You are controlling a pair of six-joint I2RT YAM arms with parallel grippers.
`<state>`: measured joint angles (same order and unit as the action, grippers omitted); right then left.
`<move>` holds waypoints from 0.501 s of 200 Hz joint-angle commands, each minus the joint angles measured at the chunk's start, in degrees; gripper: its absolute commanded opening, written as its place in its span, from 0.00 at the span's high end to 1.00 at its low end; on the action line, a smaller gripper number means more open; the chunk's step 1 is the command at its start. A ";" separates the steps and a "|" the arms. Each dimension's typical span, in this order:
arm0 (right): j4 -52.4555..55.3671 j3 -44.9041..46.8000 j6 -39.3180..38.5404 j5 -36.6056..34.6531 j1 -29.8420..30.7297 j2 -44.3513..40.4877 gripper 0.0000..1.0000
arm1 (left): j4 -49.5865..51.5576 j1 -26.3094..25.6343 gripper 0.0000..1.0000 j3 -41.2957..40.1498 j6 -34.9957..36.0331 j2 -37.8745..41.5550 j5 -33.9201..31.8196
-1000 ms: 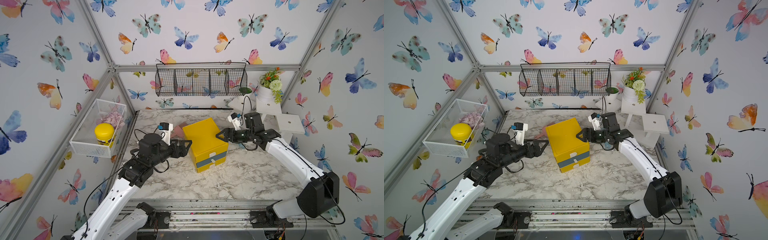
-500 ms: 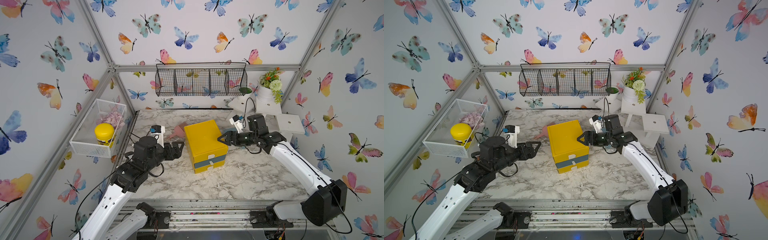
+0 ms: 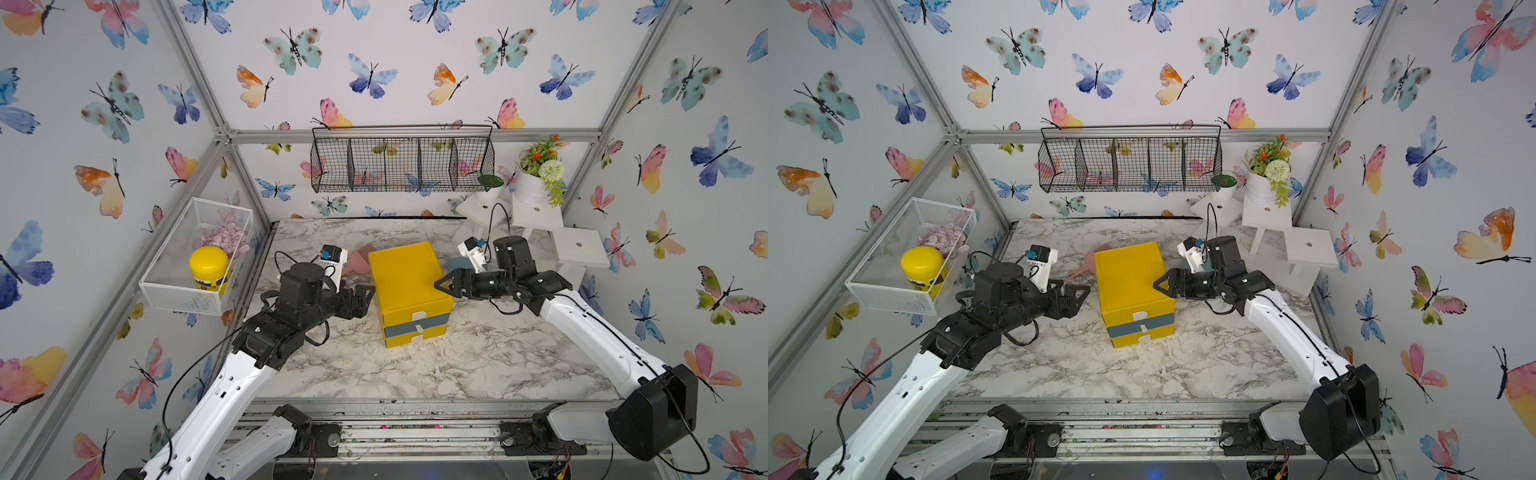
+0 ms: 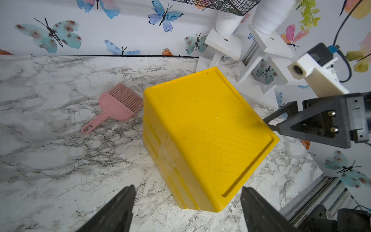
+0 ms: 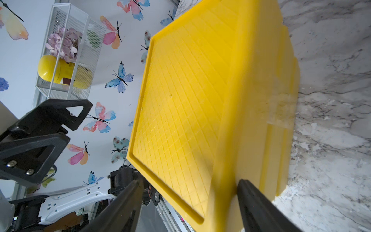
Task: Take the keys out of the drawer
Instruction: Adjust the storage box at the center of the board.
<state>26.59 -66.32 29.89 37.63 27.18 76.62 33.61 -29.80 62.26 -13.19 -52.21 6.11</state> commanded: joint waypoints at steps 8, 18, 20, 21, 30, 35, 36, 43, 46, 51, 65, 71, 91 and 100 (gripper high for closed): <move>-0.64 1.05 2.23 2.13 3.23 -0.44 0.20 | -2.78 0.01 0.12 -1.58 6.35 3.16 1.77; -0.92 0.73 2.41 1.69 3.98 -0.04 0.20 | -3.10 0.00 0.12 -1.85 7.66 3.89 2.25; -1.00 0.61 2.46 1.54 4.16 0.18 0.20 | -3.17 -0.02 0.12 -1.89 7.96 4.00 2.42; -1.00 0.61 2.46 1.54 4.16 0.18 0.20 | -3.18 -0.01 0.12 -1.89 8.03 4.07 2.46; -1.22 0.09 2.45 1.39 4.46 0.78 0.20 | -3.19 -0.04 0.13 -2.26 9.73 4.57 2.68; -1.32 -0.09 2.45 1.46 4.59 1.07 0.20 | -3.13 -0.06 0.13 -2.33 10.52 4.88 2.56; -1.34 -0.15 2.45 1.47 4.61 1.20 0.20 | -3.07 -0.07 0.13 -2.37 10.67 4.94 2.49; -1.65 -0.66 2.30 1.85 4.80 2.00 0.20 | -2.79 0.00 0.13 -2.55 11.72 5.20 1.98; -1.75 -0.79 2.20 2.06 4.86 2.23 0.20 | -2.57 -0.07 0.13 -2.61 12.17 5.33 1.79; -1.88 -1.02 2.02 2.43 5.02 2.65 0.20 | -2.29 -0.02 0.14 -2.67 12.86 5.51 1.48; -1.93 -1.96 1.22 3.65 5.34 4.14 0.20 | -1.23 0.00 0.15 -2.67 15.19 5.92 1.43; -0.94 -2.70 0.53 3.55 5.43 4.83 0.21 | -0.78 -0.02 0.15 -2.58 16.30 6.05 1.72; 1.96 -4.98 -1.02 3.18 5.43 5.82 0.20 | 1.11 -0.02 0.18 -1.77 20.39 6.33 3.50; 1.97 -5.37 -1.23 3.57 5.47 5.69 0.21 | 1.88 -0.05 0.19 -1.36 22.19 6.33 4.76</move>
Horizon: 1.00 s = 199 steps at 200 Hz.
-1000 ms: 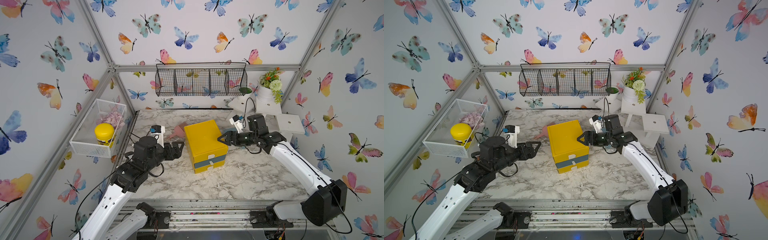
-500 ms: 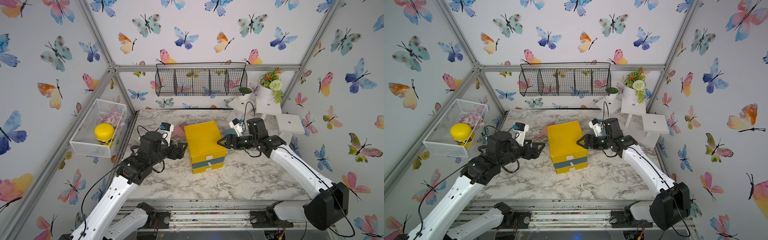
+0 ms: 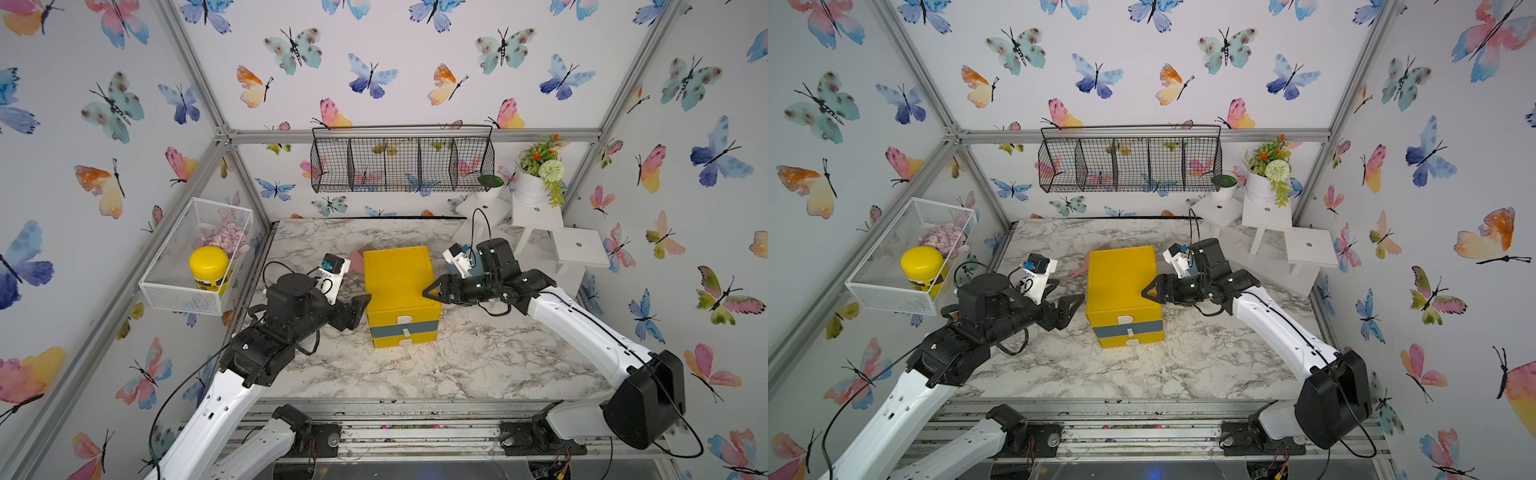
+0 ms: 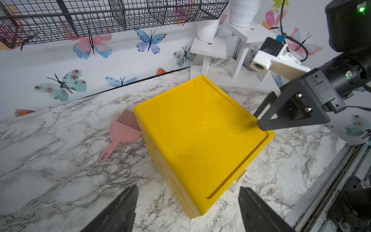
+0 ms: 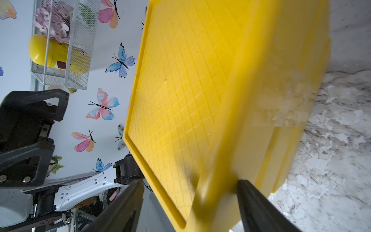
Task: Take the keys out of the drawer
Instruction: Adjust the storage box at the center of the board.
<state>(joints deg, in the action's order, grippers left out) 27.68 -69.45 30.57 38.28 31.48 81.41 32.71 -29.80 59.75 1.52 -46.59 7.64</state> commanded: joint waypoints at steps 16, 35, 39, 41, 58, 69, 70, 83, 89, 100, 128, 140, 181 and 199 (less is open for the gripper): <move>-0.02 -1.80 -1.37 3.58 1.13 0.51 0.20 | 3.91 -0.02 0.20 1.52 10.31 0.71 4.51; 0.00 -1.26 -0.69 4.34 1.13 0.68 0.21 | 4.81 -0.05 0.20 0.95 13.64 0.72 6.23; 0.22 -1.15 -0.38 4.26 1.14 0.68 0.20 | 5.18 -0.09 0.20 0.95 14.26 0.71 6.59; 0.21 -1.09 -0.19 4.26 1.13 0.68 0.20 | 5.31 -0.04 0.20 0.91 14.51 0.64 6.77; -0.50 0.16 1.05 4.13 1.28 -0.11 0.20 | 6.26 -0.08 0.20 0.81 15.99 0.53 7.13; -0.74 0.96 1.72 3.50 1.30 -0.82 0.20 | 6.23 -0.11 0.20 0.66 16.47 0.64 7.29; -0.72 1.02 1.75 3.44 1.30 -0.86 0.20 | 6.23 -0.10 0.20 0.65 16.53 0.68 7.34; -0.61 1.75 1.95 3.36 1.35 -1.16 0.20 | 5.83 -0.08 0.20 0.41 17.01 0.69 7.95; -0.38 1.86 1.95 3.45 1.41 -1.09 0.20 | 5.38 -0.09 0.20 0.23 17.18 0.62 8.21; 0.14 1.87 1.78 3.68 1.54 -0.61 0.20 | 4.75 -0.09 0.20 -0.14 17.58 0.30 8.68; 0.69 1.19 1.73 4.28 2.24 0.91 0.21 | 4.02 -0.08 0.21 -0.49 19.19 -0.67 9.84; 1.03 0.98 1.69 4.49 2.57 1.25 0.21 | 4.07 -0.09 0.21 -0.24 19.76 -1.00 10.02; 2.17 1.31 1.60 5.80 2.97 1.12 0.21 | 4.72 -0.21 0.23 -0.40 23.28 -0.29 11.64; 3.60 1.06 0.99 6.44 3.06 1.47 0.18 | 5.52 -0.89 0.25 -0.86 25.33 0.26 13.05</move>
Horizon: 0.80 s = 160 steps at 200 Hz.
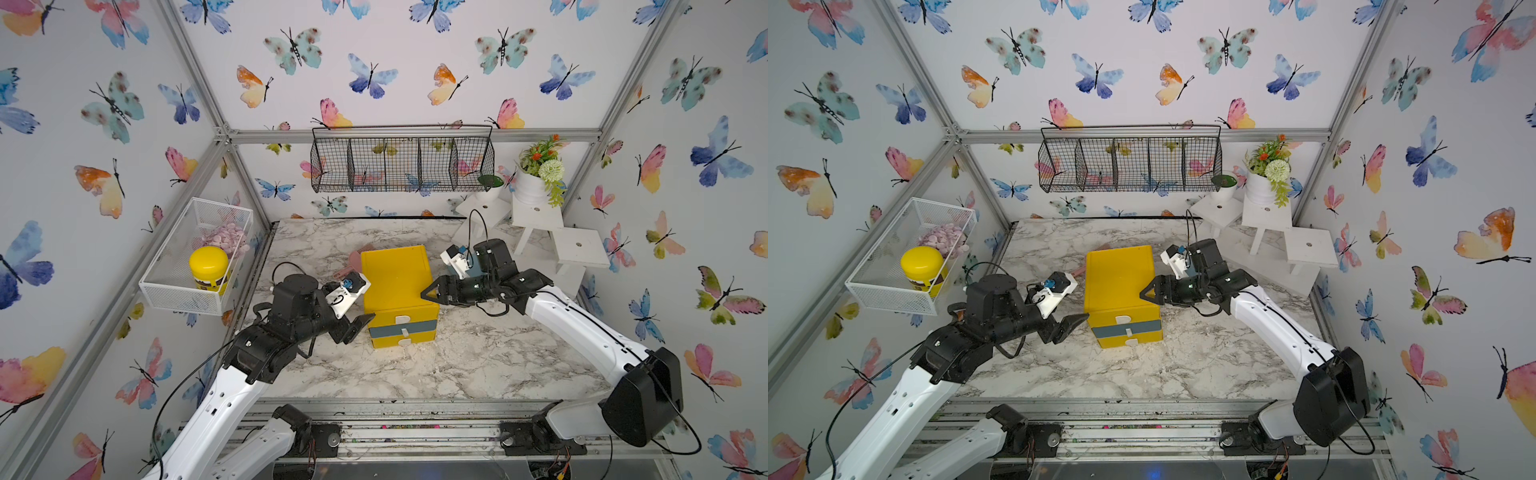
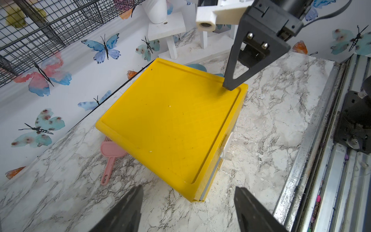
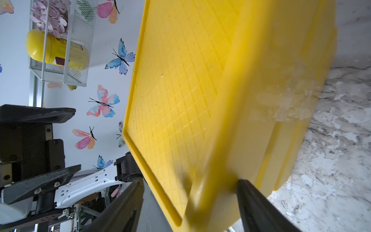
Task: Take the keys out of the drawer
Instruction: Adjust the storage box at the center of the board.
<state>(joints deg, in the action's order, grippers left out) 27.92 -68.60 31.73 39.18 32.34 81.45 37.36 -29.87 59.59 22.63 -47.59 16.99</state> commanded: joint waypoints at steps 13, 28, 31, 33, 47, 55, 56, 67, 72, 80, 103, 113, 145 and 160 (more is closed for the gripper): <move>4.80 -0.17 -0.90 5.52 2.20 1.60 0.16 | 1.04 -1.47 0.25 -0.88 4.57 1.28 3.53; 6.18 -0.18 -1.56 4.43 2.20 1.39 0.15 | 1.49 -2.18 0.26 -1.02 5.07 1.14 3.44; 6.18 -0.07 -1.65 4.34 2.20 1.35 0.15 | 1.62 -2.33 0.26 -1.01 5.23 1.10 3.46; 6.14 0.01 -1.66 4.26 2.20 1.30 0.15 | 1.74 -2.44 0.26 -1.05 5.27 1.06 3.41; 5.74 0.31 -1.60 4.41 2.20 1.33 0.15 | 2.26 -3.14 0.28 -1.17 5.77 0.80 3.05; 5.50 0.07 -1.33 4.49 2.20 1.47 0.16 | 2.67 -3.73 0.30 -1.13 6.33 0.65 3.00; 5.49 0.01 -1.23 4.54 2.20 1.50 0.16 | 2.69 -3.85 0.30 -1.14 6.39 0.61 2.94; 5.06 -0.58 -0.64 4.82 2.21 1.60 0.16 | 3.01 -5.47 0.34 -0.98 6.95 0.28 1.79; 4.68 -0.97 -0.25 5.28 2.20 1.61 0.17 | 3.05 -6.49 0.35 -0.79 7.14 0.10 1.14; 4.35 -1.48 0.17 6.08 2.20 1.61 0.17 | 3.16 -8.37 0.38 -0.64 7.61 -0.19 0.03; 5.66 -2.69 -0.27 5.02 2.20 0.94 0.17 | 2.55 -14.15 0.43 -1.73 8.04 -0.75 -4.95; 7.91 -3.44 -1.36 1.65 2.20 0.20 0.17 | 1.77 -16.08 0.45 -2.85 8.13 -0.92 -6.78; 10.04 -4.08 -1.09 -6.09 2.20 -2.23 0.16 | -1.69 -21.52 0.47 -5.09 6.82 -3.79 -13.17; 10.13 -4.24 -0.51 -7.83 2.20 -2.99 0.16 | -3.22 -22.97 0.46 -5.56 6.42 -5.15 -15.13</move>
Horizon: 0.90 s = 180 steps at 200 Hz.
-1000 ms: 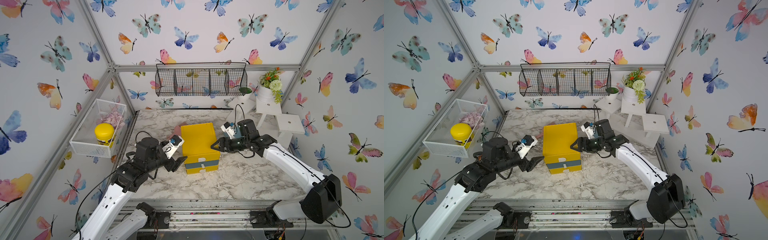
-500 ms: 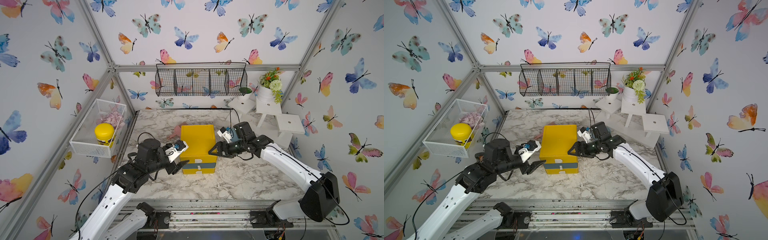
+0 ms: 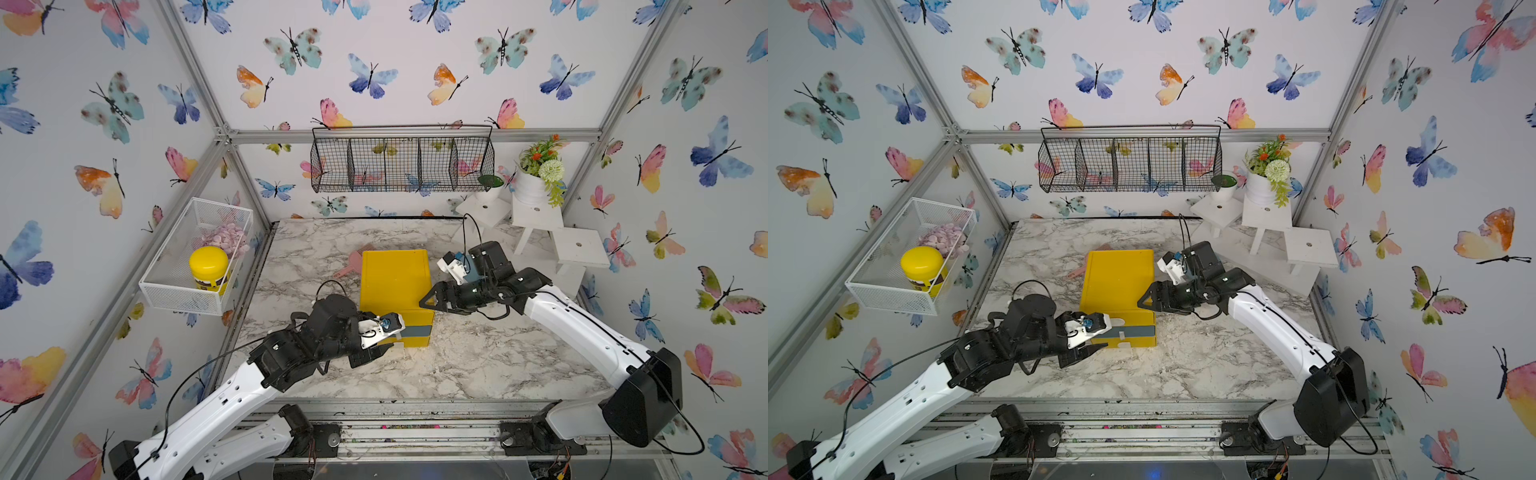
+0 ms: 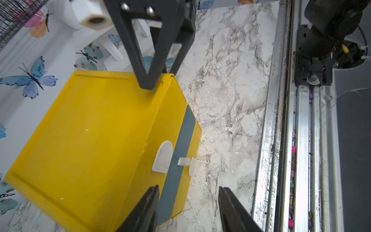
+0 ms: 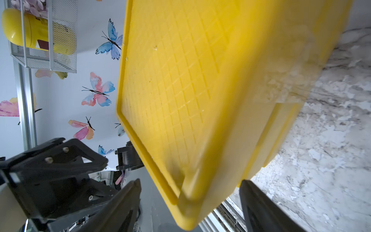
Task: Take the keys out of the drawer
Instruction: Adjust the storage box at the center of the board, then open the drawer in the storage box.
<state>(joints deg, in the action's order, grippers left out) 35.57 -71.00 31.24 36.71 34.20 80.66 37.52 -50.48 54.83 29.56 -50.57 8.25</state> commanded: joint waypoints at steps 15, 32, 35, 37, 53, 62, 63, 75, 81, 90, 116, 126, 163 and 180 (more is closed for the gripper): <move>2.42 -1.95 0.22 -6.89 0.35 -2.85 0.16 | -5.76 -2.78 0.44 -1.23 -1.17 -2.76 -7.70; 2.14 -2.03 0.23 -8.08 0.35 -3.34 0.16 | -9.05 -2.78 0.42 -2.05 -2.55 -2.44 -8.70; 2.13 -2.08 0.27 -8.32 0.35 -3.42 0.16 | -9.43 -2.78 0.42 -2.15 -2.70 -2.36 -8.77; 2.16 -2.11 0.23 -8.50 0.35 -3.45 0.16 | -9.66 -2.78 0.42 -2.26 -2.78 -2.35 -8.84; 2.30 -2.25 0.16 -9.74 0.35 -3.83 0.16 | -9.97 -2.78 0.42 -2.62 -2.97 -2.88 -9.06; 2.31 -2.30 0.09 -10.15 0.35 -4.04 0.16 | -9.79 -2.83 0.41 -2.64 -3.23 -3.58 -9.71; 2.31 -2.30 0.02 -10.20 0.35 -4.03 0.16 | -9.77 -2.81 0.41 -2.63 -3.26 -3.66 -9.73; 2.29 -2.39 -0.10 -10.49 0.35 -4.36 0.16 | -9.28 -2.78 0.41 -2.45 -3.28 -4.60 -9.51; 2.30 -2.39 -0.21 -10.67 0.35 -4.40 0.16 | -9.30 -2.78 0.41 -2.54 -3.22 -4.94 -9.25; 2.26 -2.39 -0.37 -10.78 0.35 -4.51 0.16 | -9.39 -2.79 0.41 -2.62 -3.12 -5.38 -8.83; 2.33 -2.71 -0.59 -10.72 0.35 -4.64 0.16 | -9.82 -2.78 0.41 -2.52 -2.67 -6.62 -8.25; 2.33 -2.74 -0.59 -10.69 0.35 -4.63 0.16 | -10.17 -2.78 0.41 -2.60 -2.50 -7.12 -8.25; 1.52 -2.47 -0.13 -10.52 0.35 -5.00 0.16 | -11.24 -2.78 0.40 -3.00 -2.40 -9.14 -10.44; 1.28 -2.47 0.03 -10.02 0.35 -5.07 0.16 | -11.24 -2.78 0.40 -2.93 -2.79 -9.93 -11.29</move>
<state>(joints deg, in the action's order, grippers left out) 36.86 -71.94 31.42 26.83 34.22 77.01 27.20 -53.01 51.99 27.03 -59.42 -0.84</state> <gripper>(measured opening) 0.839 0.597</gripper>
